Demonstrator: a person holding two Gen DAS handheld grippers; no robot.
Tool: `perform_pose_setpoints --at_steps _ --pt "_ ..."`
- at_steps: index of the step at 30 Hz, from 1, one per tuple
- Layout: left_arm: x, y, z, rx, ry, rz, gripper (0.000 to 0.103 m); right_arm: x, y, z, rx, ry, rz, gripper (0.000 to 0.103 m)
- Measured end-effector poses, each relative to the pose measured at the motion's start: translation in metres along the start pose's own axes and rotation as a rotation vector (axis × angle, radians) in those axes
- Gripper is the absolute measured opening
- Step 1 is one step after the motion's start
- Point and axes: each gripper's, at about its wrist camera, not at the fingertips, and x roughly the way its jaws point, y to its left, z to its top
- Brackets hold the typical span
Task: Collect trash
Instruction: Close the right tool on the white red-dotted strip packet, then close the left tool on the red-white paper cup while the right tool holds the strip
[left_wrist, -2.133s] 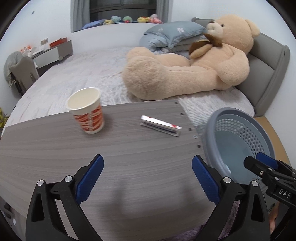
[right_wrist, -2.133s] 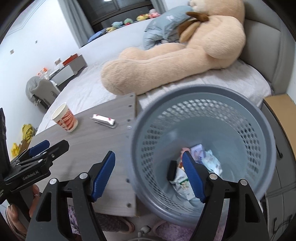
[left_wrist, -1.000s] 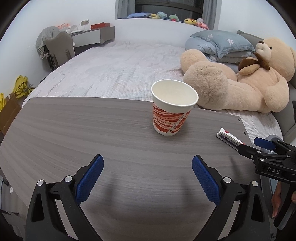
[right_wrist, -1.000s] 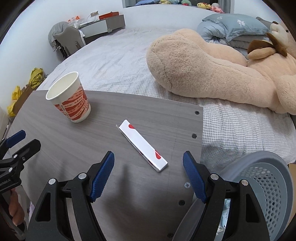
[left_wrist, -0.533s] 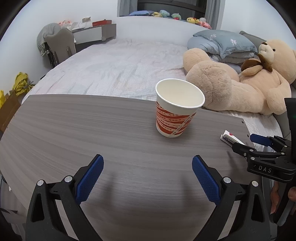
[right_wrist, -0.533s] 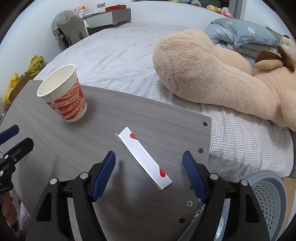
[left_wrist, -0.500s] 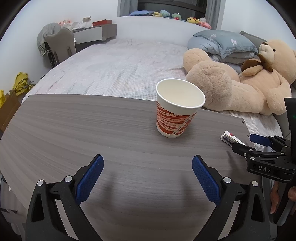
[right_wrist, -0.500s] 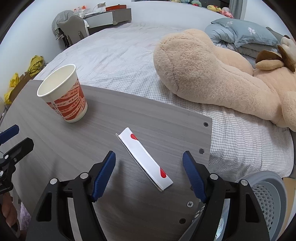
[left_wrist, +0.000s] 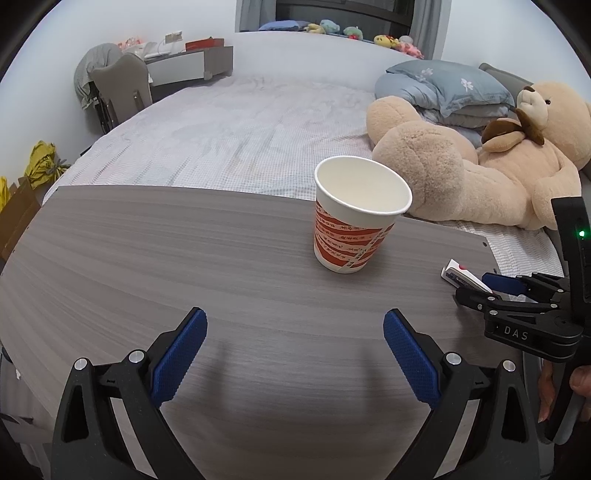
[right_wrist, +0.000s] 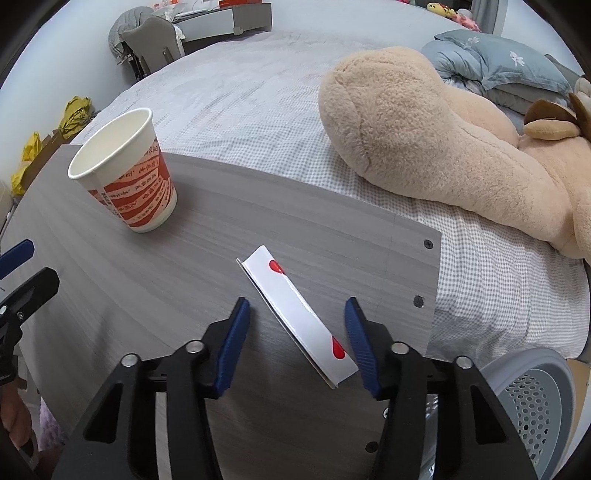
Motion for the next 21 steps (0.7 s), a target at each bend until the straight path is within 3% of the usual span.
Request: perform_pose_setpoints --at_steps 4,9,18,21 --pt "0.000 0.000 0.000 0.000 0.001 0.000 0.095 0.001 0.002 -0.002 -0.008 0.005 0.004 0.037" --pt "-0.001 0.000 -0.001 0.003 0.002 -0.002 0.095 -0.001 0.007 -0.005 -0.017 -0.003 -0.004 0.015" --pt "-0.002 -0.003 0.000 -0.002 0.003 -0.008 0.095 -0.022 0.005 -0.020 0.116 -0.055 0.031 0.015" --pt "-0.003 -0.005 -0.001 0.001 -0.021 0.000 0.095 -0.035 0.009 -0.028 0.150 -0.092 0.005 0.015"
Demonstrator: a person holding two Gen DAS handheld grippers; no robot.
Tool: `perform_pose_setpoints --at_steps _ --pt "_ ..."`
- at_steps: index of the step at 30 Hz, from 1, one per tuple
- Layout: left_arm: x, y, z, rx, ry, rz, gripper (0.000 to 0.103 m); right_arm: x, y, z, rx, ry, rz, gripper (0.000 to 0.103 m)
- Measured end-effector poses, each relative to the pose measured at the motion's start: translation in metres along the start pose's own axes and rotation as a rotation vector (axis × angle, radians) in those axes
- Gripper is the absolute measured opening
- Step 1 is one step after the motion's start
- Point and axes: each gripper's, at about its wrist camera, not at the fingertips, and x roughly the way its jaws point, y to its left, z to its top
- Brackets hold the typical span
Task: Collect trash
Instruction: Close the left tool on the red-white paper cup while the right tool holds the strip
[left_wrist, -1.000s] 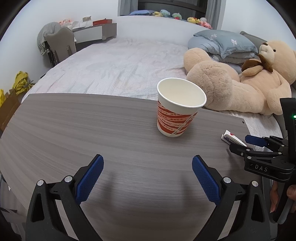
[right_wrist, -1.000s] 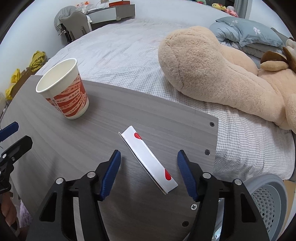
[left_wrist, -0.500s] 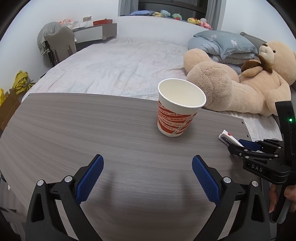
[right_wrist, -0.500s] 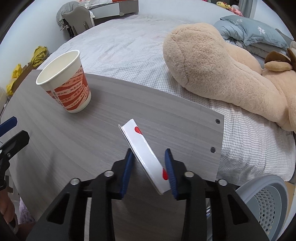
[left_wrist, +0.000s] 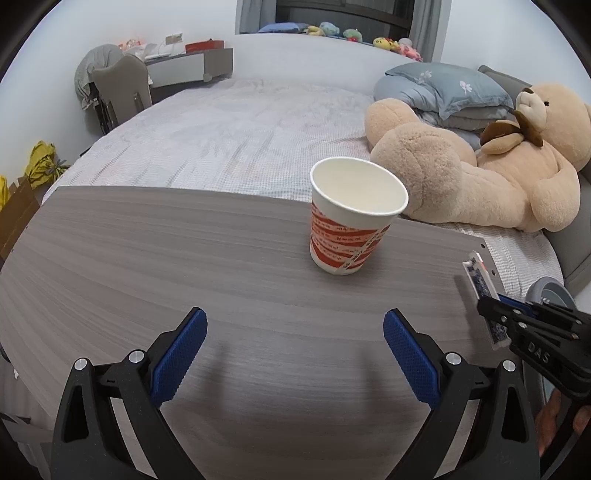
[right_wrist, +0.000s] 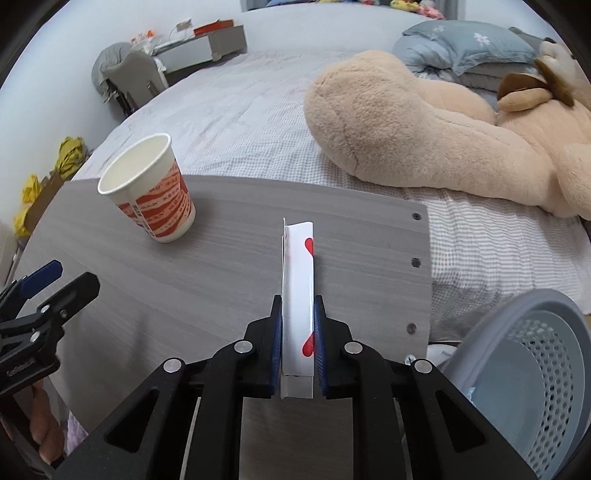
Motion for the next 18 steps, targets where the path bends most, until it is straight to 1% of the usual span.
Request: perform_pose_setpoints --at_steps 2,7,10,18 --pt "0.000 -0.003 0.002 0.005 -0.020 0.001 0.095 -0.008 0.002 -0.006 0.009 -0.023 -0.020 0.015" --pt "0.005 -0.013 0.008 0.005 -0.061 -0.007 0.095 -0.025 0.001 -0.021 0.079 -0.050 0.009 0.015" --pt "0.012 -0.020 0.012 0.015 -0.085 -0.004 0.095 -0.032 -0.004 -0.027 0.121 -0.064 0.012 0.015" --pt "0.034 -0.032 0.025 0.022 -0.076 -0.010 0.095 -0.036 -0.014 -0.036 0.182 -0.067 0.040 0.015"
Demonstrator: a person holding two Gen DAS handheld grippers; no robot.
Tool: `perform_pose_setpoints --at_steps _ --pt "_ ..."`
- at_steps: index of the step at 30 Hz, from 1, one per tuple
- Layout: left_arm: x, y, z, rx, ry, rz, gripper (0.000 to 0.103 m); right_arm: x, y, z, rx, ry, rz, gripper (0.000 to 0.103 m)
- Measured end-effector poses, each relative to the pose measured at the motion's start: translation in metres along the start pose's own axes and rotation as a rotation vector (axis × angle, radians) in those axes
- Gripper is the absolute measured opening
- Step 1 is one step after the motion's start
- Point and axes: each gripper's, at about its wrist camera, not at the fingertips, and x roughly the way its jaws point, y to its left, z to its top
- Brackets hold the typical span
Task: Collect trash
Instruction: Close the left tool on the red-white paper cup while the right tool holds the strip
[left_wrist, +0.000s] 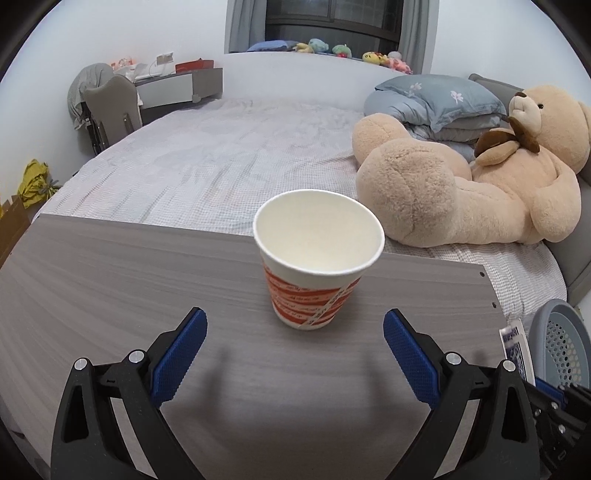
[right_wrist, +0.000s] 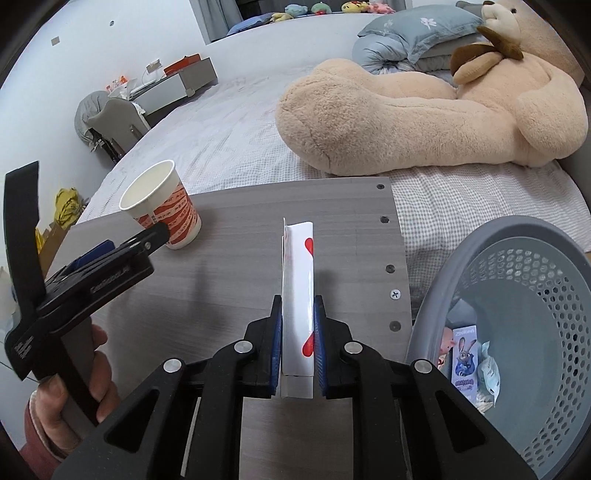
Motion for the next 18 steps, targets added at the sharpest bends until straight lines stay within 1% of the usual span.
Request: perform_pose_setpoints --at_steps 9,14,17,18 --pt "0.027 -0.007 0.010 -0.014 0.027 0.023 0.095 0.007 -0.008 0.004 0.027 0.005 0.039 0.015" --pt "0.032 -0.011 0.016 -0.018 0.016 0.034 0.094 0.009 -0.010 0.003 0.036 0.006 0.047 0.015" --pt "0.035 -0.012 0.018 -0.022 0.016 0.035 0.088 0.009 -0.010 0.002 0.038 0.011 0.051 0.015" --pt "0.036 -0.013 0.018 -0.022 0.020 0.036 0.082 0.009 -0.010 0.002 0.038 0.012 0.051 0.015"
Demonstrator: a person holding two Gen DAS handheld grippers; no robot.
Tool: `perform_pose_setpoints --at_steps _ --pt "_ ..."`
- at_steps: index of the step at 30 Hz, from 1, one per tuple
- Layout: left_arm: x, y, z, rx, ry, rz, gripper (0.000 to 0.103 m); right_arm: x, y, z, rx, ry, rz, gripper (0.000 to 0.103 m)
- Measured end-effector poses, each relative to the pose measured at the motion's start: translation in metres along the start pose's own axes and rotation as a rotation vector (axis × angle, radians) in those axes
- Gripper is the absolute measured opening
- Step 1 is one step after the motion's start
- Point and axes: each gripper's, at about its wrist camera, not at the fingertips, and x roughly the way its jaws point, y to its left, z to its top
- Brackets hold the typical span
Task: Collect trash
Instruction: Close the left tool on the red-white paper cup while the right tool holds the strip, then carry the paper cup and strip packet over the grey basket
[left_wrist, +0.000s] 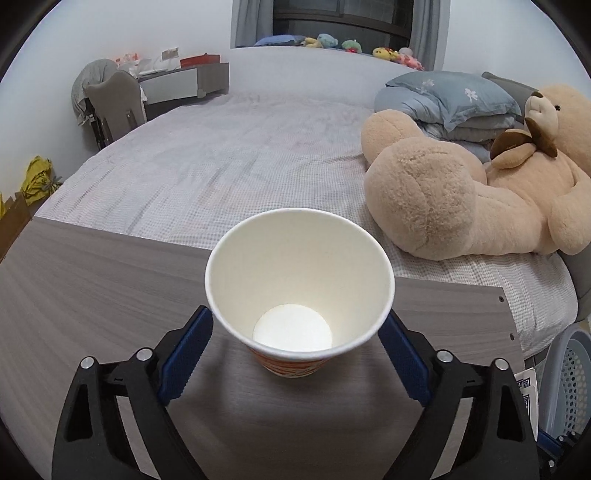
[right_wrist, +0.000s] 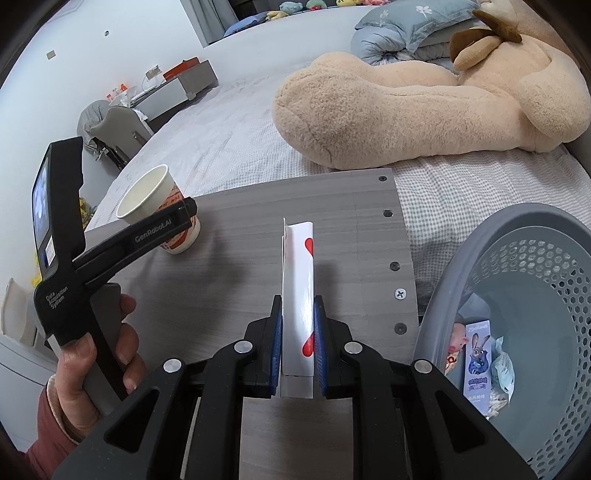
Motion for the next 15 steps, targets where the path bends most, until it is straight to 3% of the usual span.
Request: perform_pose_setpoints --at_steps 3,4,15 --pt "0.003 0.002 0.000 -0.001 0.018 -0.012 0.061 0.000 0.000 0.000 -0.001 0.000 -0.001 0.015" --pt "0.004 0.003 0.000 -0.004 0.024 -0.019 0.060 0.000 0.001 -0.001 -0.001 0.000 -0.001 0.015" --pt "-0.019 0.008 -0.009 0.022 -0.009 -0.018 0.059 -0.010 0.000 -0.005 0.004 -0.012 -0.016 0.015"
